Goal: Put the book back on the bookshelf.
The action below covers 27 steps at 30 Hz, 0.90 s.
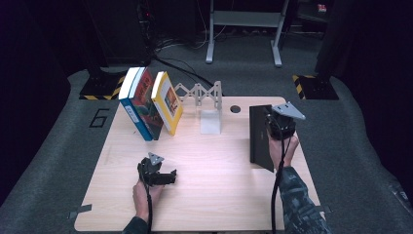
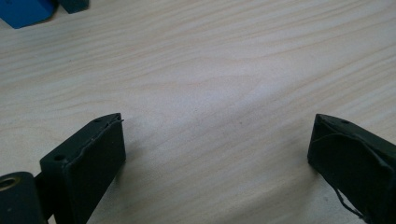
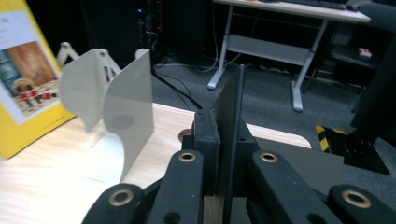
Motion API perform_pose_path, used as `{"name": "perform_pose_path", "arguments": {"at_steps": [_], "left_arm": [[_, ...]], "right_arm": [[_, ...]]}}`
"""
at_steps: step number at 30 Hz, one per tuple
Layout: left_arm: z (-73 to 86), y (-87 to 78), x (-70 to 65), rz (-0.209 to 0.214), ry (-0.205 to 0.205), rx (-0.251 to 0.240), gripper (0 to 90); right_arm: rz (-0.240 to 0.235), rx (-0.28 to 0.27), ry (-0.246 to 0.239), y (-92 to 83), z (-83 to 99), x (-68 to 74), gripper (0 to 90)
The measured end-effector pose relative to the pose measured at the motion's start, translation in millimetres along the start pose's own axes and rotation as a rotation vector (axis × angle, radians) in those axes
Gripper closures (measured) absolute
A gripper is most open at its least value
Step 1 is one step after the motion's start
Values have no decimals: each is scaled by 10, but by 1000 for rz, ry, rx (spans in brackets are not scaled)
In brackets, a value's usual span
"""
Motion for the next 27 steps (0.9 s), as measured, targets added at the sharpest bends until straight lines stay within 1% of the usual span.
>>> {"name": "perform_pose_path", "arguments": {"at_steps": [1, 2, 4, 5, 6, 8, 9, 10, 12, 13, 15, 18, 19, 20, 22, 23, 25, 26, 27], "left_arm": [[-2, 7, -8, 1, -14, -10, 40], [0, 0, -1, 0, -1, -1, 40], [0, 3, -4, -1, -4, -6, 42], [1, -2, -3, 2, -1, 0, 45], [0, 2, -4, -1, -3, -7, 46], [0, 0, -3, 1, -3, -3, 46], [0, -1, -4, 1, -1, -3, 48], [-1, 2, -9, 2, -8, -8, 51], [-2, 2, -10, 3, -6, -9, 54], [-2, 2, -10, 3, -6, -9, 57], [-3, 1, -11, 2, -6, -10, 59], [-4, 1, -12, 3, -2, -11, 63], [-4, 0, -11, 3, -1, -10, 64], [-3, 0, -12, 4, -2, -9, 64], [-6, 2, -11, 1, 0, -12, 64], [-6, 3, -12, 4, 0, -12, 65], [-6, -1, -12, 6, 0, -7, 67], [-6, 3, -14, 5, -2, -13, 67], [-5, 2, -14, 5, -1, -12, 67]], "right_arm": [[-7, -10, 3, -29, 15, 1, 872], [-14, -14, 13, -58, 28, -2, 873], [-21, -30, 13, -138, 61, 4, 875], [-31, -36, 27, -186, 81, -11, 877], [-39, -41, 29, -217, 95, -8, 876], [-46, -52, 28, -317, 140, -12, 877], [-56, -55, 28, -367, 164, -11, 878], [-68, -56, 39, -423, 195, -19, 879], [-90, -58, 34, -527, 255, -35, 880], [-118, -47, 46, -587, 293, -48, 881], [-141, -38, 37, -680, 352, -44, 881], [-170, -36, 32, -751, 433, -39, 880], [-174, -33, 31, -758, 457, -34, 879], [-178, -41, 36, -765, 488, -35, 879], [-184, -46, 30, -772, 520, -28, 876], [-187, -50, 19, -763, 532, -3, 873], [-198, -63, 18, -754, 555, 45, 873], [-202, -64, 6, -751, 557, 66, 874], [-217, -73, -1, -742, 561, 107, 876]]}}
Point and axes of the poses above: each handheld gripper's, and its own axes: y roughly forward along the jaws, z roughly out of its underside, x roughly to its left, the point moved 5 cm from there along y, roughly forward along the jaws, and after that the axes turned 12 degrees about -y, right-handed, at the moved point
